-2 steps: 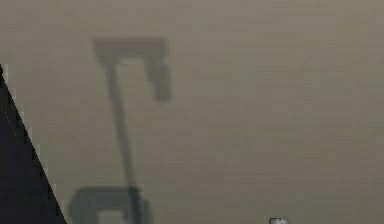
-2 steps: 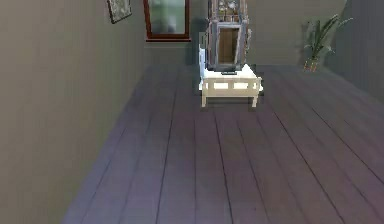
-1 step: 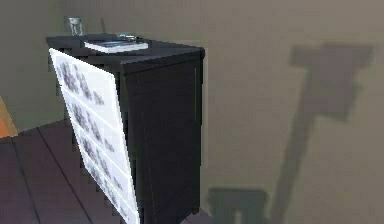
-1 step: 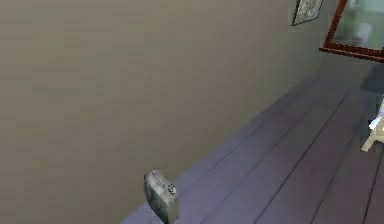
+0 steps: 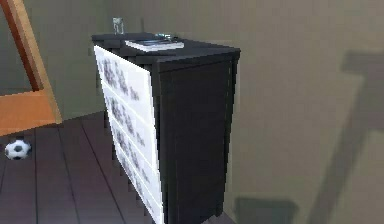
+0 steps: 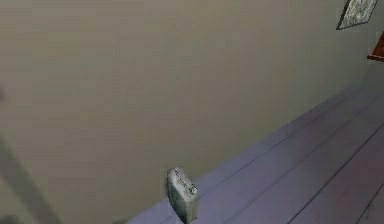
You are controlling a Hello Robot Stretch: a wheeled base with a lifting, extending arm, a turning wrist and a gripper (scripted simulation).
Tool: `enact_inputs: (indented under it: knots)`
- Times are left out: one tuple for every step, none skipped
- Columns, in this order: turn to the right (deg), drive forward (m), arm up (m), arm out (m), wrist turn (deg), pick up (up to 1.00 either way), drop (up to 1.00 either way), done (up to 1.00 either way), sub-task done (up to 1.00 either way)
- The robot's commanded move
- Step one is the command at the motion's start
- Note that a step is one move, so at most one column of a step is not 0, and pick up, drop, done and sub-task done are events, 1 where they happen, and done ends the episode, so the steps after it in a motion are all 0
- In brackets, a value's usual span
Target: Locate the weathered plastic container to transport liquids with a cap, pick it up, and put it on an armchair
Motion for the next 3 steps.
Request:
enact_inputs:
  knots:
    - [0.0, 0.0, 0.1, 0.0, 0.0, 0.0, 0.0, 0.0, 0.0]
    - [0.0, 0.0, 0.0, 0.44, 0.0, 0.0, 0.0, 0.0, 0.0]
    - [0.0, 0.0, 0.0, 0.0, 45.0, 0.0, 0.0, 0.0, 0.0]
